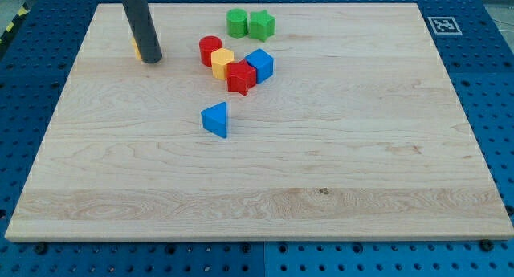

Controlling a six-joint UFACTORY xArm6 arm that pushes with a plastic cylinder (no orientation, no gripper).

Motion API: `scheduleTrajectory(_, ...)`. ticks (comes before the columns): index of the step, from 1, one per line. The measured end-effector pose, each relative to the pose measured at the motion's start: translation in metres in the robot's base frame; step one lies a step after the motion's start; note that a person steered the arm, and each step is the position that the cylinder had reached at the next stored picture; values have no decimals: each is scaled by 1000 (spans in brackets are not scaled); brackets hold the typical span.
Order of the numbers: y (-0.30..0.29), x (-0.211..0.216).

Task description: Move the yellow heart towards the top left corner of the board

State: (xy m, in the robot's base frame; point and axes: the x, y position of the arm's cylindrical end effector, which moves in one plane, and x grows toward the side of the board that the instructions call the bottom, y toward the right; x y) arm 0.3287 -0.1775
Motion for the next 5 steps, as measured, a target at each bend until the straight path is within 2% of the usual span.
scheduleTrajectory(2,-7,-3)
scheduleTrajectory(5,-20,-60)
